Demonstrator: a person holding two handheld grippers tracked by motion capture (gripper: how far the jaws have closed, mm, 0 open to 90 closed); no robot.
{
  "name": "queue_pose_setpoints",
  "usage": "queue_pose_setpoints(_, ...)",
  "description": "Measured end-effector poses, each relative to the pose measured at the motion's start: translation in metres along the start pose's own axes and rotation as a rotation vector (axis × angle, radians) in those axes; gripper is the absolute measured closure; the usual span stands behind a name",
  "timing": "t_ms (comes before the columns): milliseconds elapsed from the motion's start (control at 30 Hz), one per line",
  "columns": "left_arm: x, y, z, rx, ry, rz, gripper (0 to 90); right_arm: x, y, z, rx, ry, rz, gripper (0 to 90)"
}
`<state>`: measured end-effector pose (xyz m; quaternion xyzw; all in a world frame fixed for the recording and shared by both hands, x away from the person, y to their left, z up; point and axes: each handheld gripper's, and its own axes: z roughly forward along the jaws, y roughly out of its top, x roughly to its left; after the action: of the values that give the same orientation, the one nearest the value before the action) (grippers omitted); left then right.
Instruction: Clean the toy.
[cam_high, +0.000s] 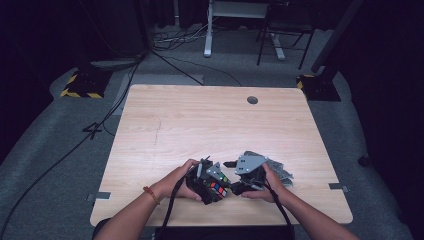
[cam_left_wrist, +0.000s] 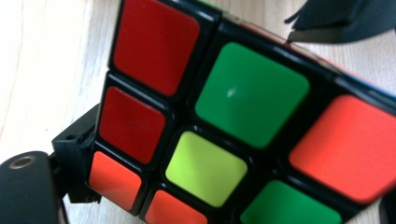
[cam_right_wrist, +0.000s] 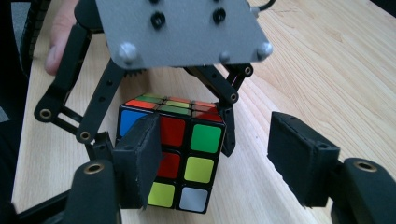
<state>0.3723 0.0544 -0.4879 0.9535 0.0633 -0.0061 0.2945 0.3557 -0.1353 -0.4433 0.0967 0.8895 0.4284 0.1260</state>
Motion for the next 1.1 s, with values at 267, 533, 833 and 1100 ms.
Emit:
queue_pose_setpoints(267, 0.004, -0.013, -0.005, -0.040, 0.016, -0.048, 12.4, -0.006, 0.005, 0.013, -0.034, 0.024, 0.069, 36.6)
queue_pose_setpoints(533, 0.012, -0.022, -0.012, -0.111, 0.084, -0.071, 10.4, -0.005, 0.021, 0.028, -0.008, 0.022, 0.044, 38.8)
queue_pose_setpoints(833, 0.010, -0.018, -0.020, -0.178, 0.106, -0.041, 15.7, -0.005, 0.021, 0.040, 0.013, 0.023, 0.048, 39.4)
queue_pose_setpoints(1100, 0.008, -0.027, -0.031, -0.142, 0.149, -0.060, 16.0, -0.005, 0.019, 0.038, 0.016, 0.027, 0.056, 38.5)
